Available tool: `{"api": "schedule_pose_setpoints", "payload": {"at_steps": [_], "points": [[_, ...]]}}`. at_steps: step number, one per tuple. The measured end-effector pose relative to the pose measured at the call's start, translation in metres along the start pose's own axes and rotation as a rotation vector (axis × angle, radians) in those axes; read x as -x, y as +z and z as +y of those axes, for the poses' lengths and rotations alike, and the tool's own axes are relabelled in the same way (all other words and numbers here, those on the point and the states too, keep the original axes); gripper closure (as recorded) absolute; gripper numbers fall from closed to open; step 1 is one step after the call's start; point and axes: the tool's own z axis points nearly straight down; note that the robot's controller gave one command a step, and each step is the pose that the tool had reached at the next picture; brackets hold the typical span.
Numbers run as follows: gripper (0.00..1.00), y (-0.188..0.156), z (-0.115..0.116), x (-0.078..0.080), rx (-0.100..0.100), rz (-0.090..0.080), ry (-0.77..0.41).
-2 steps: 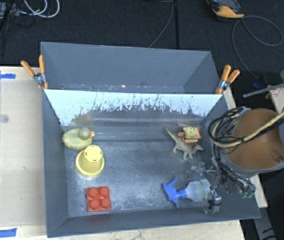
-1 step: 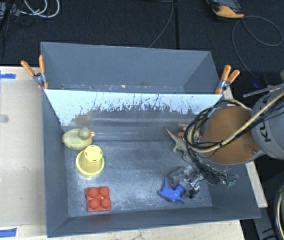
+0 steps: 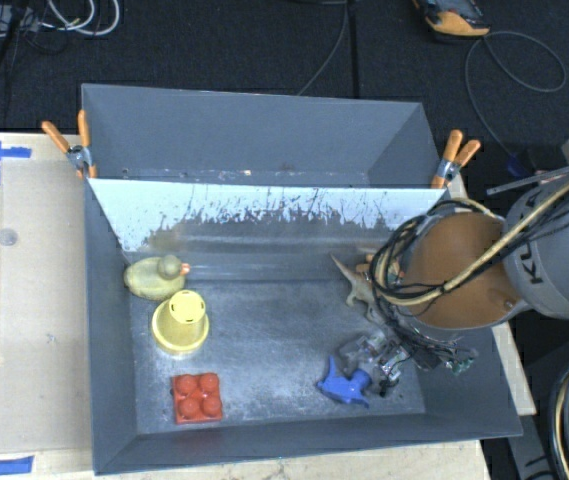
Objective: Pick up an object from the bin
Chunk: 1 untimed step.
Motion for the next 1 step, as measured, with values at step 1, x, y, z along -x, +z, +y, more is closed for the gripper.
{"api": "schedule_pose_setpoints", "payload": {"at_steps": [1], "points": [[1.00, -0.0388, 0.0096, 0.0062, 0.005, 0.005, 0.013]]}}
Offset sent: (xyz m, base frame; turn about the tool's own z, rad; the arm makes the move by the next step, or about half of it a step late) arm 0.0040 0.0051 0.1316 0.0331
